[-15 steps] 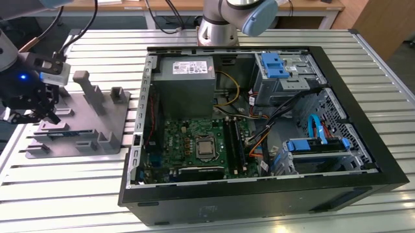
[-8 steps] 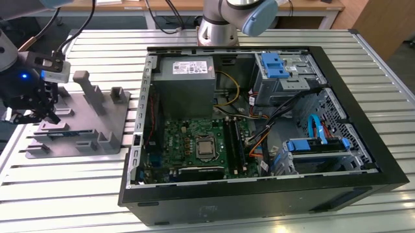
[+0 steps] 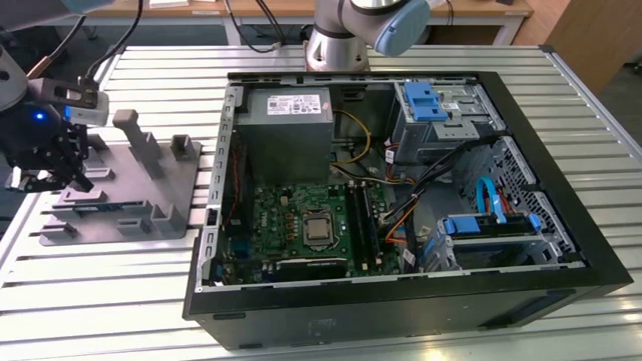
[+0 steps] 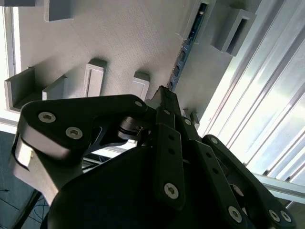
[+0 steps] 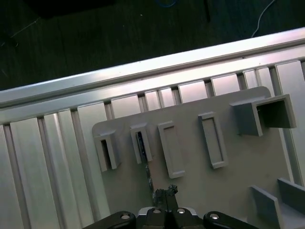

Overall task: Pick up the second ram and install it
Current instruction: 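Pick up the second ram and move it above second insertion slot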

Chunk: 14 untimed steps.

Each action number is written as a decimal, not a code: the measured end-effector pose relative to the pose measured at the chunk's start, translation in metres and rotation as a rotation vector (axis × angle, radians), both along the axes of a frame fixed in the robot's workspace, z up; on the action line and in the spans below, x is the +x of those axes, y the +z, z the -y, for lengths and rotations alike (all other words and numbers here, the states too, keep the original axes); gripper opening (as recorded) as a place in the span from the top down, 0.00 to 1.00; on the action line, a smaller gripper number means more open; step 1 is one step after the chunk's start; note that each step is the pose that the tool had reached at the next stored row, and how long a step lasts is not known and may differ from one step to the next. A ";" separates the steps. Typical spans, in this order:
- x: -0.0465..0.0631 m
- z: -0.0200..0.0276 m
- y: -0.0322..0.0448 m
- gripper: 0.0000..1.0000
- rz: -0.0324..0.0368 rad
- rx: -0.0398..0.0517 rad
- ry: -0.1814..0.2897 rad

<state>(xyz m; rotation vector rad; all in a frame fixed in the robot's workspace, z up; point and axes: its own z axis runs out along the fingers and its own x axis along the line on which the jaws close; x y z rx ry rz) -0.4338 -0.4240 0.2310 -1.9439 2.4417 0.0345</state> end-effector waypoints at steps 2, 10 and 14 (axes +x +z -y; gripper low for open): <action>0.000 0.0000 0.0000 0.90 0.0000 0.0000 0.017; 0.000 0.0000 -0.0002 0.90 0.0000 0.0000 0.087; 0.000 0.0000 -0.0003 0.90 0.0000 0.0000 0.129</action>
